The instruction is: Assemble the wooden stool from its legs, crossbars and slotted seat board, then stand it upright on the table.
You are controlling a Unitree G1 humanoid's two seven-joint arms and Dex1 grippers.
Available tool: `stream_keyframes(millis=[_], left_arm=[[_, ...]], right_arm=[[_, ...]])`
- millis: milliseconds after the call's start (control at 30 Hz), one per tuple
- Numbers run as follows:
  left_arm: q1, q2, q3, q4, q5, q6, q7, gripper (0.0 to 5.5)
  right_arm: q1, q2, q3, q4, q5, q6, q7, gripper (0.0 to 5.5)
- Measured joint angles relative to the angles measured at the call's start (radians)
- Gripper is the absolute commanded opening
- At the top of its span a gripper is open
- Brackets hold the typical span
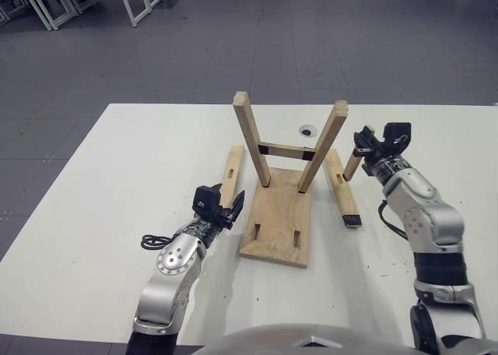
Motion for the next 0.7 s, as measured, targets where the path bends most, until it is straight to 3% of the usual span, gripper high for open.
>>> stream_keyframes(millis=[400, 700], left_arm=[[-0.009, -0.006, -0.008, 0.008, 0.029, 0.000, -0.002, 3.15], [-0.019, -0.017, -0.011, 0.009, 0.034, 0.018, -0.002, 3.15]], right_arm=[[-0.025, 0.088, 0.004, 0.190, -0.158, -0.195, 0.021, 0.41], [0.212, 0.143, 0.034, 0.144, -0.291, -0.527, -0.018, 0.41]])
